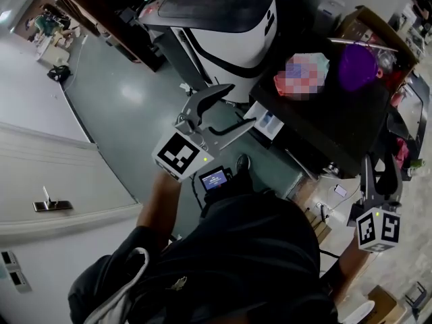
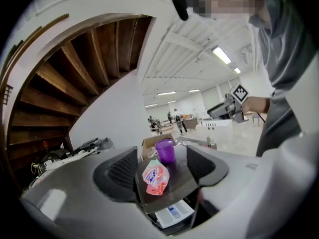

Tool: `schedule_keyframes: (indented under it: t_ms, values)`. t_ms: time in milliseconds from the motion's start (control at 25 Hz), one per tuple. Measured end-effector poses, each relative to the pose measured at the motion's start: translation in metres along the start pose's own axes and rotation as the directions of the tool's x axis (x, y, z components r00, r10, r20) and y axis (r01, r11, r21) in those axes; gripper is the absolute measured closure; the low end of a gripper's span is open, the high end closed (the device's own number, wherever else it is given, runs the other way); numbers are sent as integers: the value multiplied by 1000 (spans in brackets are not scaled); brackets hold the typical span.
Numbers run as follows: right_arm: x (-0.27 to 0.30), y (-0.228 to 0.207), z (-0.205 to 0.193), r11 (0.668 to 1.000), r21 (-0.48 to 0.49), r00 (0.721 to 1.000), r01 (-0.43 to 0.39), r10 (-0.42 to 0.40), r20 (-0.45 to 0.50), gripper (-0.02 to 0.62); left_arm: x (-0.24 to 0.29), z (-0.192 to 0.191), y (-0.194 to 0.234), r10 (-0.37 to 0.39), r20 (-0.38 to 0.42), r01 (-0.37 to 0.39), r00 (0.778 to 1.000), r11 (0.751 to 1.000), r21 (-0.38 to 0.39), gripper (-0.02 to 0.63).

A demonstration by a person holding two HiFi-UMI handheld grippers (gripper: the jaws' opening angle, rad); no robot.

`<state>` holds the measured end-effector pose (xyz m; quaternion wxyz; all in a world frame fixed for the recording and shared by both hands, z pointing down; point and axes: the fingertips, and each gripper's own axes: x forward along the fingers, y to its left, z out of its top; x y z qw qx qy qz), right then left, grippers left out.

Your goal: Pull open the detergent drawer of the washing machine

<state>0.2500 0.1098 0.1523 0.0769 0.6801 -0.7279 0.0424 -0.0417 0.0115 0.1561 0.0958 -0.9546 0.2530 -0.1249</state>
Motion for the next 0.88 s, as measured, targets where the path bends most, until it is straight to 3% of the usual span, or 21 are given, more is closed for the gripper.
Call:
schedule_keyframes:
  t_ms: [880]
  values:
    - [-10,-15,-13,1000,-12,999,23,-24,-45,336,12,-26,-8,-10,-8,10,1000,1000,-9,250]
